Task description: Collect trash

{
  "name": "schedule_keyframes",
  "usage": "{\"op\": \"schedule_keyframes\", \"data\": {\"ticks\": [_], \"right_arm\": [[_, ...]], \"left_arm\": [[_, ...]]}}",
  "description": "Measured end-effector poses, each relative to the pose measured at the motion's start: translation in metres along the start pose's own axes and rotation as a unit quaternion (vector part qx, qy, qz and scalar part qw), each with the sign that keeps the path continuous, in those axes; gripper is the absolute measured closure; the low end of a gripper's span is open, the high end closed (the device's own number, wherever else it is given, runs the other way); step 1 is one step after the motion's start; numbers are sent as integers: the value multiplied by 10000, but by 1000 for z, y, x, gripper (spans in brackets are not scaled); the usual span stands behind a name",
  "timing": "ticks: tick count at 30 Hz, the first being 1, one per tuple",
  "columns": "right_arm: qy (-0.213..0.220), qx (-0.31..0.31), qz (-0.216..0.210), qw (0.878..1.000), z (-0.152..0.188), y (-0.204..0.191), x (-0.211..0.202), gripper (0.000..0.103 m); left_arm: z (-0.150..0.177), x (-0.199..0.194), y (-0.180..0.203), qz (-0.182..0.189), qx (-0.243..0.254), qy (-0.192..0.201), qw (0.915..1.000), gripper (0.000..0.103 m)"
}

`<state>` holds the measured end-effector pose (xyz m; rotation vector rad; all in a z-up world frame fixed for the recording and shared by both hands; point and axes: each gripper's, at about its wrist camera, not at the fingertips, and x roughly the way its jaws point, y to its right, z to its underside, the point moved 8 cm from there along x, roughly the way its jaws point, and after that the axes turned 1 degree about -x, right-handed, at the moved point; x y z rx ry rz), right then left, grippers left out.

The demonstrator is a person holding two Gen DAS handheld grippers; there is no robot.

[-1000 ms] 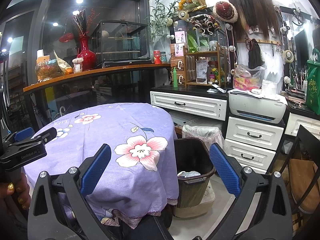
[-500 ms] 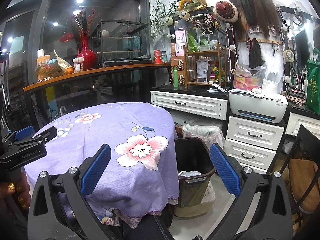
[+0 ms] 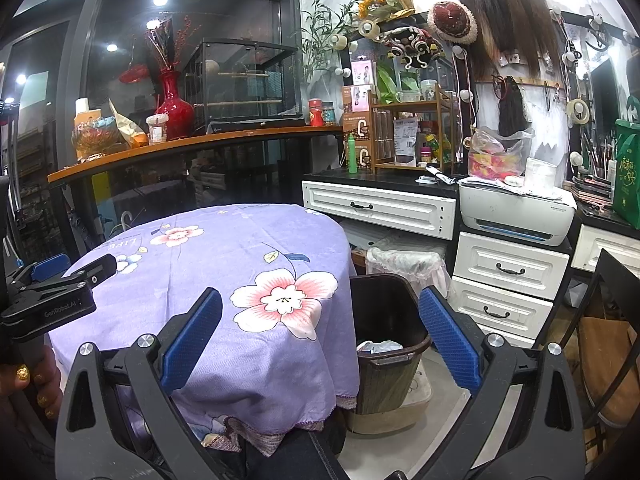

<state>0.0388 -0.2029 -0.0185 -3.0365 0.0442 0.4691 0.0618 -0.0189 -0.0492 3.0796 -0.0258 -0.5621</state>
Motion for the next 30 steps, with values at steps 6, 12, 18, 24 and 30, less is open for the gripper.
{"op": "schedule_keyframes", "data": {"ticks": [6,12,18,24,30], "right_arm": [[-2,0,-2,10000,0,0,0,6],[-3,1,0,10000,-1,0,0,6],[-7,3,1,10000,-1,-1,0,6],[-18,2,-12,10000,2,-3,1,6],[-19,3,-12,10000,2,-3,1,6]], "left_arm": [[-1,0,0,-5,-2,4,10000,5],[-1,0,0,-4,2,-3,10000,5],[-1,0,0,3,-1,-3,10000,5],[0,0,0,4,7,-11,10000,5],[0,0,0,-7,20,5,10000,5]]}}
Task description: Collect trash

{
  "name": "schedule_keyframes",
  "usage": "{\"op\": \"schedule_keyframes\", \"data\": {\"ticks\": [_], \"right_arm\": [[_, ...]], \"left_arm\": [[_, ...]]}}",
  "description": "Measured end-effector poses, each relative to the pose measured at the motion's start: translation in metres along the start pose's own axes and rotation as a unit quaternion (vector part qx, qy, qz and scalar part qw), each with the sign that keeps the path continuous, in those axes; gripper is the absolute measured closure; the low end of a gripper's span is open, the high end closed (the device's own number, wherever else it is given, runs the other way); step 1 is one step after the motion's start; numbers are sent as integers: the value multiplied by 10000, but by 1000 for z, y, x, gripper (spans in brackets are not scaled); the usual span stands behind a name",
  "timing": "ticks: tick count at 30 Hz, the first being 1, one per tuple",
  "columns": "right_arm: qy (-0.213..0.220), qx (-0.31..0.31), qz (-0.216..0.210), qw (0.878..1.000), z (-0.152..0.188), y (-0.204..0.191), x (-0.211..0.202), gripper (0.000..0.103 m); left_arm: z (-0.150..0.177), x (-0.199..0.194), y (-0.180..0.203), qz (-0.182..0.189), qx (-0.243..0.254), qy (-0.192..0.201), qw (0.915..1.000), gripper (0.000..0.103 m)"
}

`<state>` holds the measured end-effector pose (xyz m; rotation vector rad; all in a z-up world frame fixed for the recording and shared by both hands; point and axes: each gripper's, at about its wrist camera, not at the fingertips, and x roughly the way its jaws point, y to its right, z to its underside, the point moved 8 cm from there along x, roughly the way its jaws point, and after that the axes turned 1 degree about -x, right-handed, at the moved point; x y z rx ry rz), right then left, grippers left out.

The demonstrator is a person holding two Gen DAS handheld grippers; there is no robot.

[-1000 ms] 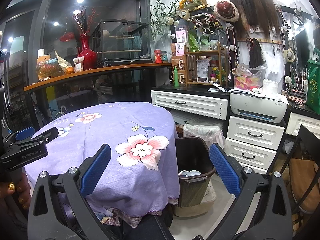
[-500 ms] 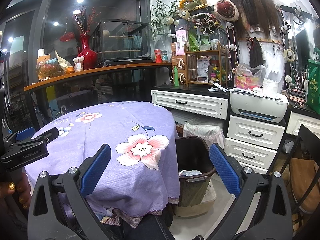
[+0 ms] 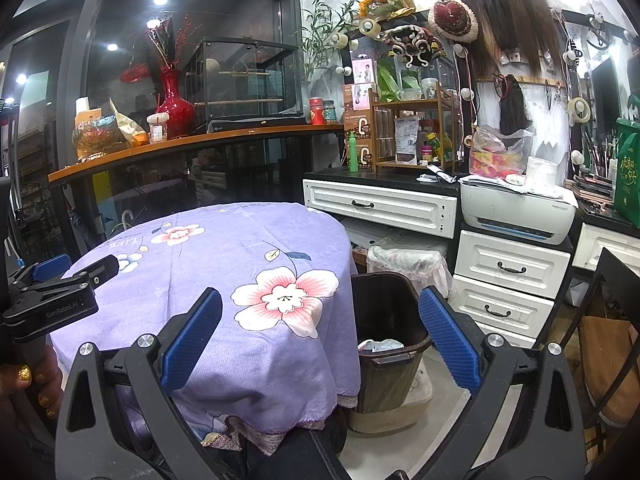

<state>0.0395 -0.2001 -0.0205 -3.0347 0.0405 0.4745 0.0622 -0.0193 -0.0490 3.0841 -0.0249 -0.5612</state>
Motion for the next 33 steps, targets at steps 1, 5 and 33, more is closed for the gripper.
{"op": "schedule_keyframes", "data": {"ticks": [1,5,33], "right_arm": [[-1,1,0,10000,0,0,0,6],[-4,4,0,10000,0,0,0,6],[-31,12,-21,10000,6,-2,1,6]], "left_arm": [[0,0,0,-8,12,10,10000,5],[3,1,0,17,16,0,10000,5],[2,4,-3,2,-6,-120,9999,5]]}}
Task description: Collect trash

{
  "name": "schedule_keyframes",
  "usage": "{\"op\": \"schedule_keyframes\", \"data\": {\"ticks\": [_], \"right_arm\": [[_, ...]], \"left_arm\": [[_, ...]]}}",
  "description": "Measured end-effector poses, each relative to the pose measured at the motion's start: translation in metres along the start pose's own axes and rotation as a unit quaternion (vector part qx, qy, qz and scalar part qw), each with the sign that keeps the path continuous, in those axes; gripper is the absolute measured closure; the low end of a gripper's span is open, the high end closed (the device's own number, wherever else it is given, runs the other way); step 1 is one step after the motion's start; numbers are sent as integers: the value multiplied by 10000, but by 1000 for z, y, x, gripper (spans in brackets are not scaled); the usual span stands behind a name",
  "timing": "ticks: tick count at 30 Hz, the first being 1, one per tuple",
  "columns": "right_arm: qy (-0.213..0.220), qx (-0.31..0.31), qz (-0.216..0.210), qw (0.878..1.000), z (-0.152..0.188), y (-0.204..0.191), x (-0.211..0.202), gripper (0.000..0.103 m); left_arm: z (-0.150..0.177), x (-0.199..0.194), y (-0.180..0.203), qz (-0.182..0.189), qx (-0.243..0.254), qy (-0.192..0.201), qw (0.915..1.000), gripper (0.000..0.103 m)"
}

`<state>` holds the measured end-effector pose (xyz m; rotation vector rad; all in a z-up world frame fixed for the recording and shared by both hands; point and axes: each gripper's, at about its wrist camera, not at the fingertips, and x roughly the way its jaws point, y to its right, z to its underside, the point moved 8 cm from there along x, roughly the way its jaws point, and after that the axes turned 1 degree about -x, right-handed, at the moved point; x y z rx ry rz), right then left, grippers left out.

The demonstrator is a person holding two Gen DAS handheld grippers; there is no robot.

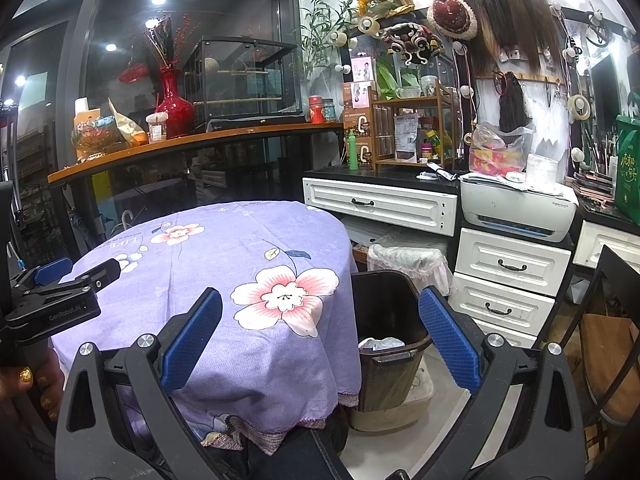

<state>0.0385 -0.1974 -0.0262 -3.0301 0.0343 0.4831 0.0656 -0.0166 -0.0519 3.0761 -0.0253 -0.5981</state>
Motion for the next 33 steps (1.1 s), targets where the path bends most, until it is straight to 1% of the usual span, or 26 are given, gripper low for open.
{"op": "schedule_keyframes", "data": {"ticks": [16,33], "right_arm": [[-11,6,-4,10000,6,-4,-1,6],[-21,11,-3,10000,4,-4,-1,6]], "left_arm": [[0,0,-1,-10,-10,-11,10000,5],[-2,0,-2,-14,-22,-4,10000,5]]}}
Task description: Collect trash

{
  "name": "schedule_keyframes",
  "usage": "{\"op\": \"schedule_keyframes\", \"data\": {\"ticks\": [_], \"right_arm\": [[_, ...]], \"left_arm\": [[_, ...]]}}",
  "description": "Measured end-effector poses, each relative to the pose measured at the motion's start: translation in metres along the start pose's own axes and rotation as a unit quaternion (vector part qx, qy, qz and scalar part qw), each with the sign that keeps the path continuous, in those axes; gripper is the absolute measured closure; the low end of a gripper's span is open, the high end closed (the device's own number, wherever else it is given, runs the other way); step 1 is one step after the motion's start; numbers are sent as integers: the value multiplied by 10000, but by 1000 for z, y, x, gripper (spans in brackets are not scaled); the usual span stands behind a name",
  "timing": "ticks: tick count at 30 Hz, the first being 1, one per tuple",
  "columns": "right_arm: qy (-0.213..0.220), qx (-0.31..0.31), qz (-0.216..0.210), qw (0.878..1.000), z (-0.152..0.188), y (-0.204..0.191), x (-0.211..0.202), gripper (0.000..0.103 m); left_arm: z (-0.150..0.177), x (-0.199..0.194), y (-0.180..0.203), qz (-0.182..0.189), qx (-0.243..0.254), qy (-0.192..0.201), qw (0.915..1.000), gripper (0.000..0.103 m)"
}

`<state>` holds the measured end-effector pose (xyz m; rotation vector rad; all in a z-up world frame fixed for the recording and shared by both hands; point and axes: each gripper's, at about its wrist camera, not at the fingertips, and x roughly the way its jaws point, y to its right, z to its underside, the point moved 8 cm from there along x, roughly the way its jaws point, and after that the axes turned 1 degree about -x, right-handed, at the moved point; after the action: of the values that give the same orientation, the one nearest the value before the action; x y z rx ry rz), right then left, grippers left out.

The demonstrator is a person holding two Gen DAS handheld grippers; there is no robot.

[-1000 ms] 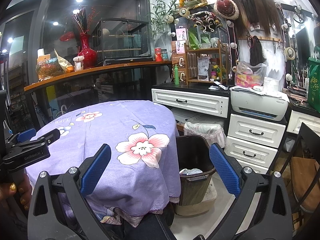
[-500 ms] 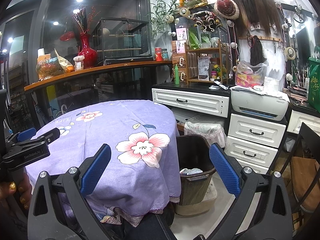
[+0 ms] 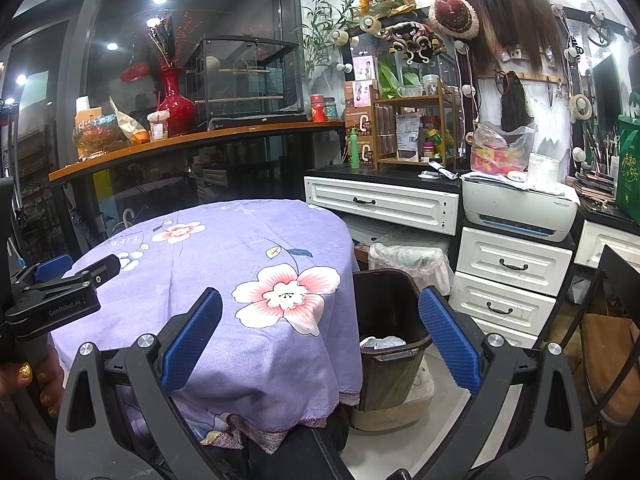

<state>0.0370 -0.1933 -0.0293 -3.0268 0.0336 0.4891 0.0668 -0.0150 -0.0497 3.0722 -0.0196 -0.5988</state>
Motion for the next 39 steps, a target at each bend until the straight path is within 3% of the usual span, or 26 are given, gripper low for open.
{"op": "schedule_keyframes", "data": {"ticks": [39], "right_arm": [[-12,8,4,10000,-3,-1,0,6]], "left_arm": [[0,1,-2,-8,12,24,10000,5]]}}
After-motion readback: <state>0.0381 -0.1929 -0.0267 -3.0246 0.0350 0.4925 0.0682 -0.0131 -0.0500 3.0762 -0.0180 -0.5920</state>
